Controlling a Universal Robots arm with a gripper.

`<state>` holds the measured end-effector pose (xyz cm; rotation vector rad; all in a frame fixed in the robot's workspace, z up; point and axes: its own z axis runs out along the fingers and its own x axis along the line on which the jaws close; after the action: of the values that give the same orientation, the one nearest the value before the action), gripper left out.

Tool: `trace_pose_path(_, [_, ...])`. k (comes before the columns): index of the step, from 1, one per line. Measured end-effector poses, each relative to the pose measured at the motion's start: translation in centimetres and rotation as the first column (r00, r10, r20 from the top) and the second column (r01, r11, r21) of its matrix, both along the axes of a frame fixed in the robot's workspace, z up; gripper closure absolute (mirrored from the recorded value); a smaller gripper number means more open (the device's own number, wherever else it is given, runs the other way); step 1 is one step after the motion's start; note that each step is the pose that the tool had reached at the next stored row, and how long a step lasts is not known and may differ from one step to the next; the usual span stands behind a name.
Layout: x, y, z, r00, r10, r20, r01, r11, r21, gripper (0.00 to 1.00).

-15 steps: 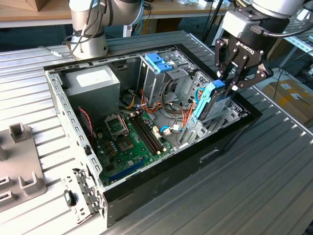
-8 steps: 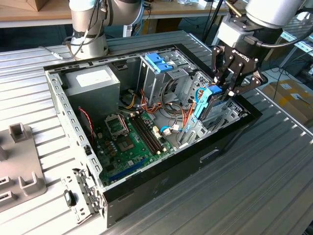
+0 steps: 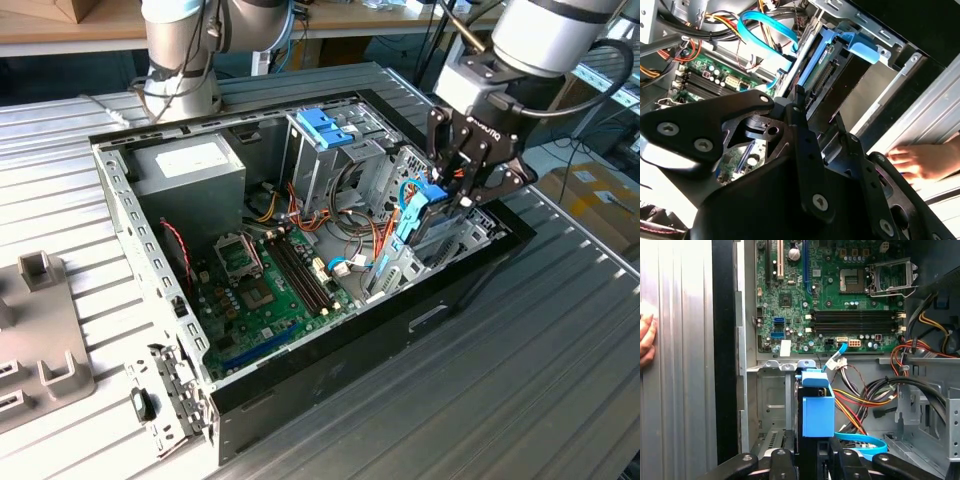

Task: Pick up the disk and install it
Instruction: 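Insert the disk into the insertion slot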

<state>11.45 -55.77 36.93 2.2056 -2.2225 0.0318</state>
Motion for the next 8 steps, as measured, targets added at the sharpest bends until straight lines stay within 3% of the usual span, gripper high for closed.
trace_pose_path(4, [0.0, 0.0, -0.97, 1.0, 0.0, 0.0, 0.0, 1.0, 0.0001, 0.65])
trace_pose_path(8, [0.0, 0.0, -1.06, 1.0, 0.0, 0.0, 0.0, 1.0, -0.0001, 0.65])
